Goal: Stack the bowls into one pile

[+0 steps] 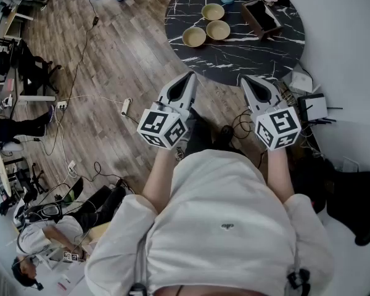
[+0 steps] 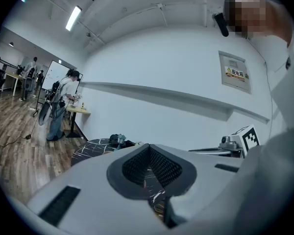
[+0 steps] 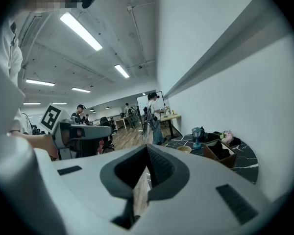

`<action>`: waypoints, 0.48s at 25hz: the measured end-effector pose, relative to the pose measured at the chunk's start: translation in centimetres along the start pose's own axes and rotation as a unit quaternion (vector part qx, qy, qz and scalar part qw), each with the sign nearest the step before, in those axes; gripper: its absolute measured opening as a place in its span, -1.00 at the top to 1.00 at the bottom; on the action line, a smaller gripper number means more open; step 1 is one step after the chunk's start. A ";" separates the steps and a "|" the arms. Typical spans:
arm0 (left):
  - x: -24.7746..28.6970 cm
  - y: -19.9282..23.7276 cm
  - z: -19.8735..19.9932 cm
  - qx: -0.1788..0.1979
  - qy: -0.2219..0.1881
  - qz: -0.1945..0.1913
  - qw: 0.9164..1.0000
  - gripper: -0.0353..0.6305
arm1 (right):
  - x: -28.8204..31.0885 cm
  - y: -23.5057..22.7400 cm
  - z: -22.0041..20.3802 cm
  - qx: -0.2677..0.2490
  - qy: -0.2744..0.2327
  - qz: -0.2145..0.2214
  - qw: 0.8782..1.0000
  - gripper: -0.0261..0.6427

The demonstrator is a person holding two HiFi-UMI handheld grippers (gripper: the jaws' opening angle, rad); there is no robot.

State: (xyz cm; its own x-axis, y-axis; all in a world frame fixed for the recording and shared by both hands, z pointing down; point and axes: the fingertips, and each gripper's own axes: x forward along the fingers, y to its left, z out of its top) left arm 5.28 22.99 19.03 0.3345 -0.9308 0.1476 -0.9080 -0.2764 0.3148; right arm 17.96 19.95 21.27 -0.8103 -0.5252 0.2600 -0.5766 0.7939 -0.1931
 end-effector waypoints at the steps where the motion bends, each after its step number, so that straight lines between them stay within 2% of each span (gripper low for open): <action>1: 0.0 -0.1 -0.1 0.000 0.002 -0.001 1.000 0.92 | -0.1 -0.1 -0.1 0.000 0.002 -0.002 1.000 0.91; 7: -0.1 -0.2 -0.2 0.012 0.007 -0.001 1.000 0.92 | -0.3 -0.2 -0.7 -0.007 0.004 -0.013 1.000 0.91; 12: -0.2 0.4 -1.1 0.019 0.022 0.007 1.000 0.92 | 0.3 -0.1 -1.0 0.007 0.001 -0.021 1.000 0.91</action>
State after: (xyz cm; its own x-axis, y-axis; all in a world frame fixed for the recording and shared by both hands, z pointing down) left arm 5.10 23.35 20.11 0.3323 -0.9232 0.1928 -0.9210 -0.2736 0.2775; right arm 17.90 20.00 22.32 -0.7855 -0.5573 0.2692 -0.6111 0.7671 -0.1952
